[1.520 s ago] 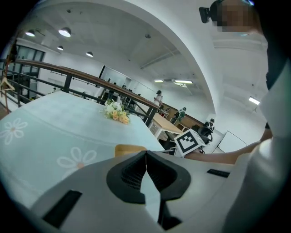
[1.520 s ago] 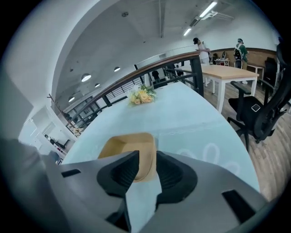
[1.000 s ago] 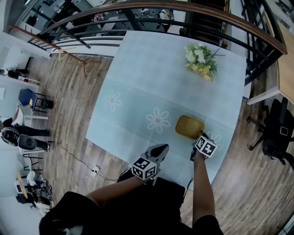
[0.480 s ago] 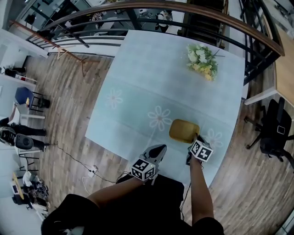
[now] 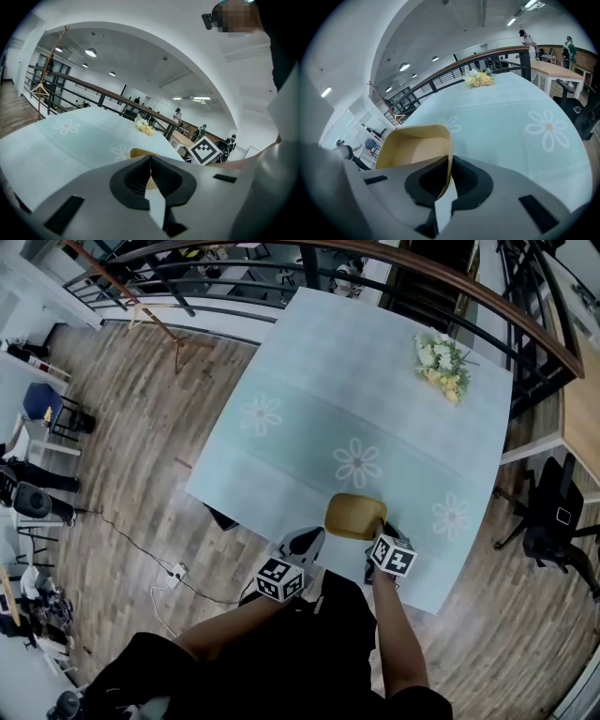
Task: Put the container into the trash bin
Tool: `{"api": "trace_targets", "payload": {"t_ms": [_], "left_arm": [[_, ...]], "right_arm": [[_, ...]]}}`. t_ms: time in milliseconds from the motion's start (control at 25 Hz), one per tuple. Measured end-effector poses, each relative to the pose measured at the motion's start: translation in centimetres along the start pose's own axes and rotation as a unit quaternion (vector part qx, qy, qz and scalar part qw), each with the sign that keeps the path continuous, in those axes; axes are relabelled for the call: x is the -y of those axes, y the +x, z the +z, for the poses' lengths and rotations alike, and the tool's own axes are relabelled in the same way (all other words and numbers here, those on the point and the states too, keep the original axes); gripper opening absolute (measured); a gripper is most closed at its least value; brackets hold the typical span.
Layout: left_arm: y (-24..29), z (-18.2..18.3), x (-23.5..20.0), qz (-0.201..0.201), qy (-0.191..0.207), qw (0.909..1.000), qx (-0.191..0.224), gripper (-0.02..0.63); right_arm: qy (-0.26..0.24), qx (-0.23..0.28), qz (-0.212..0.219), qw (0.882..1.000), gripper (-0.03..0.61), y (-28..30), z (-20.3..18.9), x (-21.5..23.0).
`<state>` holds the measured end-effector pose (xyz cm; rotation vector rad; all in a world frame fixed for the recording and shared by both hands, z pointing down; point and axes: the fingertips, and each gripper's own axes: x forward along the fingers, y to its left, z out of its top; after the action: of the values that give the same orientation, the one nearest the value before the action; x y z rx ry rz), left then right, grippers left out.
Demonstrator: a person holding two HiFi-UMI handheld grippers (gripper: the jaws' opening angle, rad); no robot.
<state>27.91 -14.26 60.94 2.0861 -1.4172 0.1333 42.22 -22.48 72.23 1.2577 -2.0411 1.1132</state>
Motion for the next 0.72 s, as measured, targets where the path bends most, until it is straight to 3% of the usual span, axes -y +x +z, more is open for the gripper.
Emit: {"api": "trace_targets", "payload": {"t_ms": [160,480,720], "left_arm": [[-5.5,-1.2,-3.3,0.016,-0.016,0.9995,0.021,0.015],[-19.2,-4.3,-8.2,0.031,-0.012,0.9984,0.045,0.015],[-28.9,-5.2,-12.5,0.065,-0.017,0.9949,0.076,0.014]], "right_arm": [[-0.026,-0.005,0.007,1.000,0.040,-1.2,-4.1,-5.4],[-0.046,-0.005,0.013,0.999,0.040,-4.0,-13.6,-17.1],[-0.072,-0.026,0.053,0.996,0.040,-3.8,-19.4,-27.1]]}}
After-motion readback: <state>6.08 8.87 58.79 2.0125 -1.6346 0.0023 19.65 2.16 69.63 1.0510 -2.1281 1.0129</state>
